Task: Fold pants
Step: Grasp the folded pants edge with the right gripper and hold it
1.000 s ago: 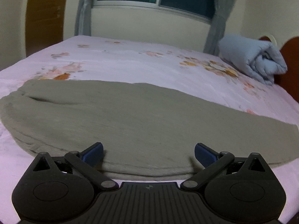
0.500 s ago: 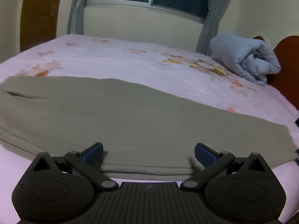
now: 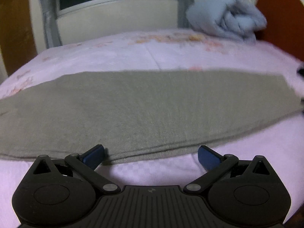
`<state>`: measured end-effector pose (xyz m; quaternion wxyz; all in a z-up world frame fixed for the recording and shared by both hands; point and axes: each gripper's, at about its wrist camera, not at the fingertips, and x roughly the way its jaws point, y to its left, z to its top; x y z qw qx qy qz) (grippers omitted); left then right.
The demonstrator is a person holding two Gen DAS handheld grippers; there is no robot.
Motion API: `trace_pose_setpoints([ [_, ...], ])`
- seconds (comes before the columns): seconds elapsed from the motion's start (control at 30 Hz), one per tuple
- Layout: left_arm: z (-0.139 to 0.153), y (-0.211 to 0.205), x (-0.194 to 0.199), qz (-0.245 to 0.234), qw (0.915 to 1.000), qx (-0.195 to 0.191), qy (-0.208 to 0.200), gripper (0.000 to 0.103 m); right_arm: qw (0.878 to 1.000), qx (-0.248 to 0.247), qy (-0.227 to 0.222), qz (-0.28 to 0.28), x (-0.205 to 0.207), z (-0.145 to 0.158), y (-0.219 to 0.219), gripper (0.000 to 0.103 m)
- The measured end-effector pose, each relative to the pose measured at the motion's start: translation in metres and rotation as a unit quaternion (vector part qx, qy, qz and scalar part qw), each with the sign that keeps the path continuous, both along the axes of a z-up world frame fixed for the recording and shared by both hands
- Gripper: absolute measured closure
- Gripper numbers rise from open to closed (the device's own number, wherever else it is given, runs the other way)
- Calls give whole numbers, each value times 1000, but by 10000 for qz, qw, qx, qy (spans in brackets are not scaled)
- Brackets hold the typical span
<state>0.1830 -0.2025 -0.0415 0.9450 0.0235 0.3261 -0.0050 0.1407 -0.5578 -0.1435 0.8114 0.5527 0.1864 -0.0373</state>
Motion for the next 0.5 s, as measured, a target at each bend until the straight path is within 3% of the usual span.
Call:
trace_pose_setpoints([
  [0.17, 24, -12, -3, -60, 9978, -321, -576, 0, 10000, -22, -57, -18, 1, 2, 1, 83],
  [0.23, 25, -25, 5, -188, 9981, -329, -489, 0, 10000, -19, -42, -16, 1, 2, 1, 83],
  [0.3, 12, -35, 18, -168, 9994, -309, -58, 0, 10000, -30, -29, -10, 2, 2, 0, 83],
  [0.33, -3, -40, 28, -188, 9988, -246, 374, 0, 10000, -26, -30, -16, 1, 2, 0, 83],
  [0.5, -11, -46, 20, -241, 9995, -76, 192, 0, 9996, 199, -153, -135, -3, 0, -1, 83],
])
